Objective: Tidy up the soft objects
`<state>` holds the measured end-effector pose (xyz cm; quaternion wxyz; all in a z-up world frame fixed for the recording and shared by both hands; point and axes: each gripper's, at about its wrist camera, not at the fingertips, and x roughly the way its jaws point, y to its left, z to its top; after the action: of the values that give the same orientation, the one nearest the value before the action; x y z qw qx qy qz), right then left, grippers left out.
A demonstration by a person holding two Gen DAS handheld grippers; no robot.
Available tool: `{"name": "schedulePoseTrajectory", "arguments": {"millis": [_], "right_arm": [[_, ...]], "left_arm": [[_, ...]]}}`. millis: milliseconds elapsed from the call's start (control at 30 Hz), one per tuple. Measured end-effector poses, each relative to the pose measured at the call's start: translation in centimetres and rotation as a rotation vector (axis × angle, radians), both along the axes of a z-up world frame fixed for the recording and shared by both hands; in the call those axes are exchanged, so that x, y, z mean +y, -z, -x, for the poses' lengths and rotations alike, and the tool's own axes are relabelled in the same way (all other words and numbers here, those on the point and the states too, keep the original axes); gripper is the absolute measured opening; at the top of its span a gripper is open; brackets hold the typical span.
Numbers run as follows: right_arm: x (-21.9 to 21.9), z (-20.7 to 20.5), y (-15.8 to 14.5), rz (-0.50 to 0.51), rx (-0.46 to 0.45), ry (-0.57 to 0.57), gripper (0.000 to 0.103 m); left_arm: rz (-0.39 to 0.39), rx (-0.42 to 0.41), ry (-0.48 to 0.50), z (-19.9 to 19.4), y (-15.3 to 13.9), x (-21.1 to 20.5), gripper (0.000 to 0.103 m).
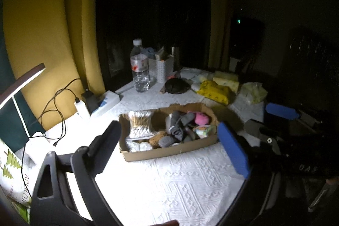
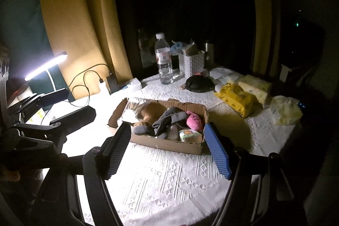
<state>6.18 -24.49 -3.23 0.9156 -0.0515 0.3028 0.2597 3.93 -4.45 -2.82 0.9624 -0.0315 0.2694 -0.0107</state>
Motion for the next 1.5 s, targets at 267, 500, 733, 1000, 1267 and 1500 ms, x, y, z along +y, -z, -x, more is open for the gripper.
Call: {"name": "schedulePoseTrajectory", "arguments": {"millis": [267,500,733,1000,1267,1500], "right_arm": [[-1.0,2.1,-1.4,0.001,-0.030,0.023,0.075],[-1.1,3.3,-2.1,0.006,-0.046,0.034,0.075],[-1.0,3.7,-2.4,0.010,-0.054,0.040,0.075],[-0.8,3.6,-2.3,0.011,-0.050,0.038,0.075],[-0.8,3.1,-2.4,0.013,-0.046,0.041,0.075],[-0.7,2.8,-2.3,0.011,-0.042,0.039,0.075]], "left_arm": [[-0.014,-0.037,-0.007,2.4,-1.4,-0.5,0.093],[-0.011,-0.059,-0.035,3.6,-2.1,0.5,0.093],[-0.001,-0.059,-0.041,3.7,-2.0,1.2,0.093],[0.001,-0.061,-0.045,3.5,-1.9,1.4,0.093],[0.000,-0.063,-0.048,3.1,-1.7,1.7,0.093],[0.006,-0.058,-0.046,2.8,-1.5,1.8,0.093]]}}
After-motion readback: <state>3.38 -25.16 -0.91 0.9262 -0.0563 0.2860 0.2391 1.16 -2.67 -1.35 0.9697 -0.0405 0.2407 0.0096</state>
